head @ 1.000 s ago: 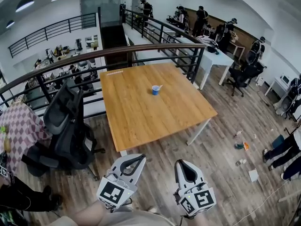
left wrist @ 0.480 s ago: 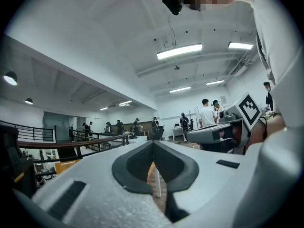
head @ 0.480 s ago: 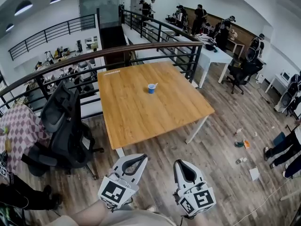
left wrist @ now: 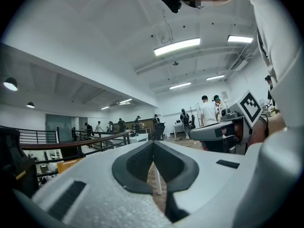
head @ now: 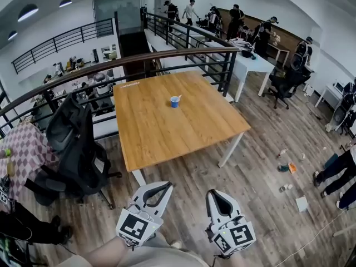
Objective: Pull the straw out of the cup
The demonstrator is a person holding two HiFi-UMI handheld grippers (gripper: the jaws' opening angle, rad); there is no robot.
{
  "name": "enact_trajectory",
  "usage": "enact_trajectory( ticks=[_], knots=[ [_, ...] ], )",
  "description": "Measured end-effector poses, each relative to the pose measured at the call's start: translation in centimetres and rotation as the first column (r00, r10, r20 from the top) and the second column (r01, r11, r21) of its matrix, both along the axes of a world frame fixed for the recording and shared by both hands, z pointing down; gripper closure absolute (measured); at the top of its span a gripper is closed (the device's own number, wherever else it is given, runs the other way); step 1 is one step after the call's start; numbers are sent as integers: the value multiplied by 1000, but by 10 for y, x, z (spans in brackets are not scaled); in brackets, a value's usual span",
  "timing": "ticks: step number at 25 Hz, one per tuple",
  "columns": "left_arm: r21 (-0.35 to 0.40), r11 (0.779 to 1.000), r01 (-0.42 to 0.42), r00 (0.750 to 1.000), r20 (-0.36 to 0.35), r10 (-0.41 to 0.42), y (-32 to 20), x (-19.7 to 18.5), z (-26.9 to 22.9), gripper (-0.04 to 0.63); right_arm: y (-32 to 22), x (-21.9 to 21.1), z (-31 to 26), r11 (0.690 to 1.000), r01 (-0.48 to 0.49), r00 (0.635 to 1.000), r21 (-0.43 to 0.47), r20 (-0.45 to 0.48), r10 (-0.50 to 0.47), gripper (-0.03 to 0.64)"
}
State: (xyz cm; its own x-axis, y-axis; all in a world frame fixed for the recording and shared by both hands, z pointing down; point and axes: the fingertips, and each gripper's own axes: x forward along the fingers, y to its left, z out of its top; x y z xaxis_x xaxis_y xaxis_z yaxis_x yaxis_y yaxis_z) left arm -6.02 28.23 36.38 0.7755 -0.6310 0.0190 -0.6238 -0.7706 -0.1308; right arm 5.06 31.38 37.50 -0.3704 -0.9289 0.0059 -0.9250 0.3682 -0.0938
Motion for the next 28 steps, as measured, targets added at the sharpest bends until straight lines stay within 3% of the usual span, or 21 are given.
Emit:
enact_trajectory(
  ticks=[6,17,28],
  knots=[
    [6,1000,12,1000,18,-12,7,3,4,581,1,7,6,1000,10,1000,-3,23,-10,584],
    [36,999,1,1000,-14,0,-9,21,10,581,-15,16,19,1000,18,1000,7,13,-18,584],
    [38,999,6,1000,-25,-5,-71,23,25,581,-80,19,26,1000,20,1000,14,-13,-20,584]
  ],
)
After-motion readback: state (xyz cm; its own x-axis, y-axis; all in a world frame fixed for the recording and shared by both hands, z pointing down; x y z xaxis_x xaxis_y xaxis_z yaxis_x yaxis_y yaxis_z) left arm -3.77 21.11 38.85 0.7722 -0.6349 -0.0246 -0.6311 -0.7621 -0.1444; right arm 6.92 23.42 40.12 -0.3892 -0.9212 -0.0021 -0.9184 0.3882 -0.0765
